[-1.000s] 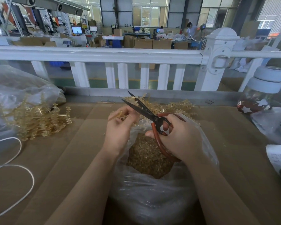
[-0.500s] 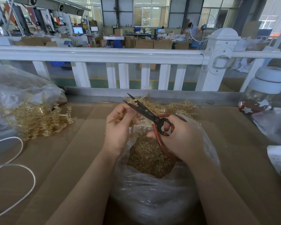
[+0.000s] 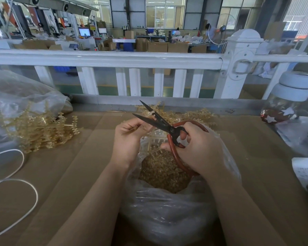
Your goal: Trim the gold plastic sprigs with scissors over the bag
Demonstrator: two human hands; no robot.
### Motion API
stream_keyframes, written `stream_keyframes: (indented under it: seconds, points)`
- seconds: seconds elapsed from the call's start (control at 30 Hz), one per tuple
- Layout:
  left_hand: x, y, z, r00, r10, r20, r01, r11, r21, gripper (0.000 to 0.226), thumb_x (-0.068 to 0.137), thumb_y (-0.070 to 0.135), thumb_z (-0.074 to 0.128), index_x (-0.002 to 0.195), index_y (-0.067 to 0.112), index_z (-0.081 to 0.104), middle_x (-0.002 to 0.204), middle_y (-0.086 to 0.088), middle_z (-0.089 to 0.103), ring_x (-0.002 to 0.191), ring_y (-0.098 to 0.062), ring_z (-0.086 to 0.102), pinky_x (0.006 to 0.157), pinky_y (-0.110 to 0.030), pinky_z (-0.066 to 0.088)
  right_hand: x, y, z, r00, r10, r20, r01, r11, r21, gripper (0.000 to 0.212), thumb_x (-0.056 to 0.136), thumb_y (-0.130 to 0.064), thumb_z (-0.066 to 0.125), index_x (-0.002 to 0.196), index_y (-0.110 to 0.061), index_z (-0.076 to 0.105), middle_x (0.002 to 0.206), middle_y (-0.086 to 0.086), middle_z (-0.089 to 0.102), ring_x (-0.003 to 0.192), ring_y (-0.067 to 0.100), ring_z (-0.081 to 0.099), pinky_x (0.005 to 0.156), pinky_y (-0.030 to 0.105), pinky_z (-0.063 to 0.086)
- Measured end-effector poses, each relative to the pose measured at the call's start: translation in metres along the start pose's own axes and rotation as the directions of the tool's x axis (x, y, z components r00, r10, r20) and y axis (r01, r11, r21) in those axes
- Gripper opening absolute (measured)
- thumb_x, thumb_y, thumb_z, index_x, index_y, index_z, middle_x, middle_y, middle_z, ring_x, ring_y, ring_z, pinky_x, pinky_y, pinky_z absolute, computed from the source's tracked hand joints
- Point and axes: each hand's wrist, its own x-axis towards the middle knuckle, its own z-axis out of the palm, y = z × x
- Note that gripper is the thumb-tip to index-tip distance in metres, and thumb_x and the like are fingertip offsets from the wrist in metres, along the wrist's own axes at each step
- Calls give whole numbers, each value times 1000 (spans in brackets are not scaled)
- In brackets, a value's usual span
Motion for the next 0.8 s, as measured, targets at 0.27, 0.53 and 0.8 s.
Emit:
stream_keyframes:
  seconds: [0.27,0.53,0.8]
  points:
    - [-2,1,2,997,-76,-21,75,995,-60,10,78,15,70,83,7,74,86,-10,72,83,-26,63,83,-41,52,-1,1,5,998,6,-67,-9,999,-43,64,74,-88,47,83,-25,59,71,-13,58,67,6,54,64,25,52]
    - [-2,2,2,995,-104,-1,104,991,-85,7,80,16,69,78,11,73,79,-10,66,81,-28,54,82,-46,45,-2,0,1,999,6,-45,-4,999,32,66,65,-90,43,87,-30,62,71,-15,58,67,-3,51,60,11,43]
    - [-1,-5,4,997,-73,-18,72,996,-55,11,92,2,60,85,-1,67,78,-10,66,76,-23,59,77,-37,51,-2,-1,-5,1000,-21,-6,20,999,-29,57,71,-86,52,94,-34,58,79,-23,55,69,-11,43,57,5,29]
